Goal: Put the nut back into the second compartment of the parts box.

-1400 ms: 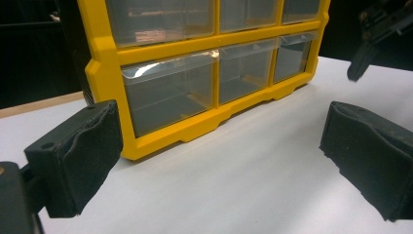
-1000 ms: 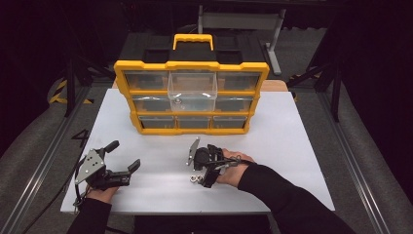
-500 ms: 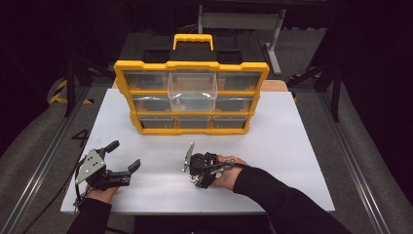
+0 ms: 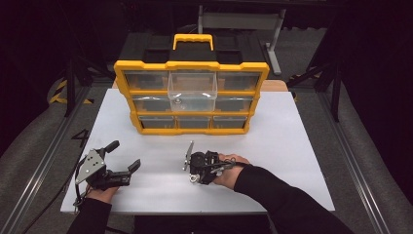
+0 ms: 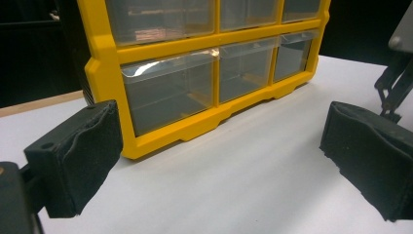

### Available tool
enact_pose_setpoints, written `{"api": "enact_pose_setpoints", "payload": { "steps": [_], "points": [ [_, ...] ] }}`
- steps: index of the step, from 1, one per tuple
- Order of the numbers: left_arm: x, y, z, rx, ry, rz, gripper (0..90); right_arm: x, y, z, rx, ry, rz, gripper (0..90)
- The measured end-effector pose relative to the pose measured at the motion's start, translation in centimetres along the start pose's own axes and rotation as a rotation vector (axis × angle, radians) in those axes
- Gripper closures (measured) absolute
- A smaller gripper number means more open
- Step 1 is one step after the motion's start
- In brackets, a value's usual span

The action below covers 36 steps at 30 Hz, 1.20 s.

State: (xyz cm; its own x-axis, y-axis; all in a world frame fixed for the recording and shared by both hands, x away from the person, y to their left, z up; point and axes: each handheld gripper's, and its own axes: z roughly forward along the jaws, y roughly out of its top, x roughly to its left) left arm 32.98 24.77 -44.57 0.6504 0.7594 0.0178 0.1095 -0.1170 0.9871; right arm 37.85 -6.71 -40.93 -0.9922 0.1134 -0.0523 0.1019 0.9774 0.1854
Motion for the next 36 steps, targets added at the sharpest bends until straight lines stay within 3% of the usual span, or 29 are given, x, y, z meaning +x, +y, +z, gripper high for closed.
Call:
{"api": "enact_pose_setpoints", "payload": {
  "steps": [12,36],
  "points": [
    [0.0,0.0,0.0,0.0,0.001,-0.001,2.5,-0.1,0.9,-6.0,0.009,-0.017,-0.037,69.8],
    [0.0,0.1,-0.1,0.001,0.0,-0.002,2.6,-1.6,4.2,-18.7,-0.086,-0.062,-0.062,69.9]
  ]
}}
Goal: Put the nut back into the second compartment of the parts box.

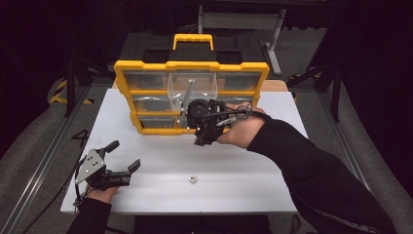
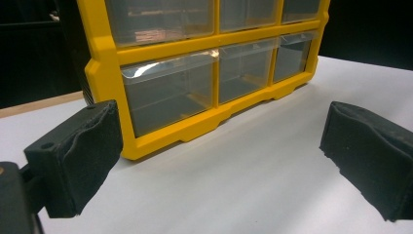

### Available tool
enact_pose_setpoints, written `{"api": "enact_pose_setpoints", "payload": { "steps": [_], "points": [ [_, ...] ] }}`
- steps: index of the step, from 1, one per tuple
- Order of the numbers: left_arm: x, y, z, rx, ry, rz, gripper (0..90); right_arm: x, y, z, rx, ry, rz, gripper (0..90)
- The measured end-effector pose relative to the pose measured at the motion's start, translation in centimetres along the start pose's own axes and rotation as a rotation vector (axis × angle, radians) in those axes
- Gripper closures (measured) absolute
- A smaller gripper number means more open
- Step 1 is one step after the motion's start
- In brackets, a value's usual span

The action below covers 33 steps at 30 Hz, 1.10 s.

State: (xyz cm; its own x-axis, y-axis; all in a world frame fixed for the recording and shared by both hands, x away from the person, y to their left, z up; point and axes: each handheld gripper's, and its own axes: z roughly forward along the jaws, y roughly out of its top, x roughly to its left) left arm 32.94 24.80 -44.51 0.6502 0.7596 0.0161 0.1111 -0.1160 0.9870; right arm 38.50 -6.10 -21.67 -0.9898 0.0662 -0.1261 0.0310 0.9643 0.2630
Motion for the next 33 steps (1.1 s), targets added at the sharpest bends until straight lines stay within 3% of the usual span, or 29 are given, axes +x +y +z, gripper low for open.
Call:
{"api": "enact_pose_setpoints", "payload": {
  "steps": [9,19,33],
  "points": [
    [0.0,0.0,-0.1,-0.008,0.0,0.004,2.6,-1.1,1.8,-2.9,-0.017,-0.024,-0.005,69.9],
    [0.1,0.0,-0.1,-0.004,-0.002,0.005,2.6,-3.5,4.1,-6.0,-0.031,-0.062,0.001,69.8],
    [0.1,0.0,-0.1,-0.004,-0.001,0.003,2.6,-6.8,5.4,-7.5,-0.065,-0.087,0.059,69.8]
  ]
}}
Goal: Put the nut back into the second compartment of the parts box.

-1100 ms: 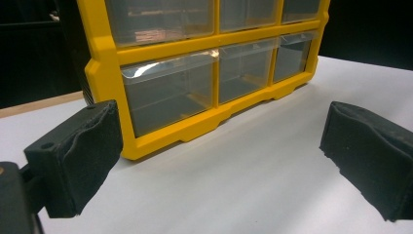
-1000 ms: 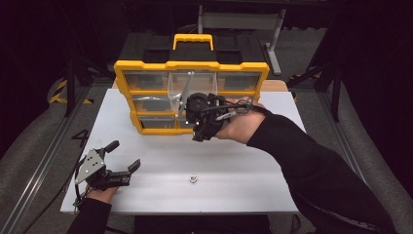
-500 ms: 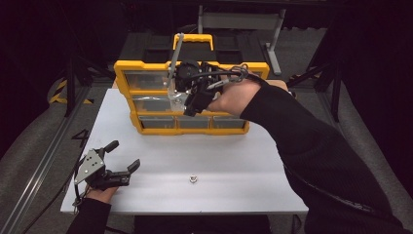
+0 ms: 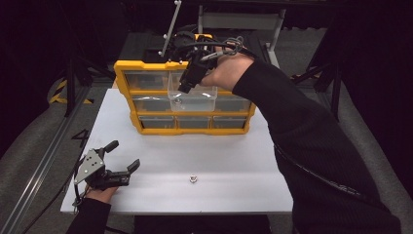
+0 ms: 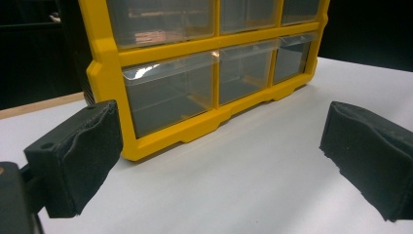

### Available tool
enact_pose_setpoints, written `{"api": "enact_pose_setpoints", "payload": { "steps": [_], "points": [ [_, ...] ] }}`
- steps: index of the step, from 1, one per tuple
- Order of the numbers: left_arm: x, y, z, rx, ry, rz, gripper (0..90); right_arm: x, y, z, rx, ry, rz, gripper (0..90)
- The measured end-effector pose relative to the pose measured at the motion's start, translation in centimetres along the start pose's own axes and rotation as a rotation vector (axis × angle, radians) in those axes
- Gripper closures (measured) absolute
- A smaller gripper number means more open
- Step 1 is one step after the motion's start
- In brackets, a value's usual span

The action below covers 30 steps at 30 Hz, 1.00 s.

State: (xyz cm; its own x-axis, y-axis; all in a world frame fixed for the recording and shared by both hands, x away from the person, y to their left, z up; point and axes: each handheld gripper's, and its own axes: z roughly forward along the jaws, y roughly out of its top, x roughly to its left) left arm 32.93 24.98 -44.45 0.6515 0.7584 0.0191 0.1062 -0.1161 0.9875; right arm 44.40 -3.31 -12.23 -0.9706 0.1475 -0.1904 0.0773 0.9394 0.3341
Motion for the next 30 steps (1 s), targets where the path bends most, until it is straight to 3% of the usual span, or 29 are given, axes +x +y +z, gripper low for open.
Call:
{"api": "enact_pose_setpoints", "payload": {
  "steps": [13,30],
  "points": [
    [0.1,0.0,0.0,0.0,0.001,0.002,2.6,-3.2,0.4,1.9,0.02,-0.026,0.051,69.8],
    [0.1,0.0,-0.1,-0.001,0.001,-0.004,2.5,-3.8,0.0,5.7,0.081,0.015,0.056,69.8]
  ]
}}
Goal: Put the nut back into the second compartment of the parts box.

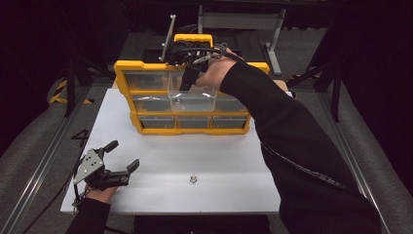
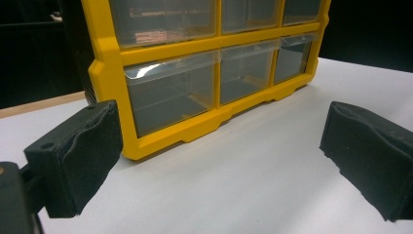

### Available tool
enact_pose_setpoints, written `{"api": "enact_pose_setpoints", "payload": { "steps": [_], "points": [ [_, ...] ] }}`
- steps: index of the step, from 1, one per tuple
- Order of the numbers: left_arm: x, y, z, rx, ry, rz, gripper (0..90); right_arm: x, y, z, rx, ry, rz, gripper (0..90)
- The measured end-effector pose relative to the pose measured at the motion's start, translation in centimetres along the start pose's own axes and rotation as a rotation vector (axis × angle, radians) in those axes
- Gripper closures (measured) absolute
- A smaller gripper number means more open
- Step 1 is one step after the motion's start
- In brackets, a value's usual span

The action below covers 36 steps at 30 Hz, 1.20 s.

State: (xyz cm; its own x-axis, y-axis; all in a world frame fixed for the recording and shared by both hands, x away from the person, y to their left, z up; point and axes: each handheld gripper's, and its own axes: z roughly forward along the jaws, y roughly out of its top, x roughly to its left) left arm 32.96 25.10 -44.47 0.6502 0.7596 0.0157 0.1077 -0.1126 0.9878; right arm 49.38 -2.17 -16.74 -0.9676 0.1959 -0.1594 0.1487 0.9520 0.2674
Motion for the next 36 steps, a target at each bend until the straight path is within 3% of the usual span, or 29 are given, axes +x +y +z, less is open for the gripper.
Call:
{"api": "enact_pose_setpoints", "payload": {
  "steps": [18,23,27,28,30,31,36],
  "points": [
    [0.0,0.0,0.0,0.001,0.0,0.002,2.6,-0.4,0.0,1.5,0.039,0.026,0.003,68.6],
    [0.0,0.0,0.0,0.001,-0.001,0.001,2.6,-0.3,-0.1,1.3,0.018,0.02,0.003,64.9],
    [0.0,0.0,0.0,0.001,-0.001,0.001,2.6,-0.2,-0.1,0.6,0.008,0.008,-0.002,64.4],
    [0.0,0.0,0.0,0.001,-0.002,0.001,2.6,0.1,-0.3,-0.4,-0.021,-0.007,-0.003,62.9],
    [0.0,0.0,0.0,0.001,0.0,0.0,2.6,0.2,-0.3,-0.7,-0.033,-0.013,0.001,61.3],
    [0.0,0.0,0.0,0.002,-0.002,0.002,2.5,0.7,-0.5,-1.8,-0.069,-0.039,-0.008,53.9],
    [0.0,0.0,0.0,0.005,-0.003,0.005,2.6,1.7,-0.9,-4.1,-0.144,-0.086,-0.01,45.1]
  ]
}}
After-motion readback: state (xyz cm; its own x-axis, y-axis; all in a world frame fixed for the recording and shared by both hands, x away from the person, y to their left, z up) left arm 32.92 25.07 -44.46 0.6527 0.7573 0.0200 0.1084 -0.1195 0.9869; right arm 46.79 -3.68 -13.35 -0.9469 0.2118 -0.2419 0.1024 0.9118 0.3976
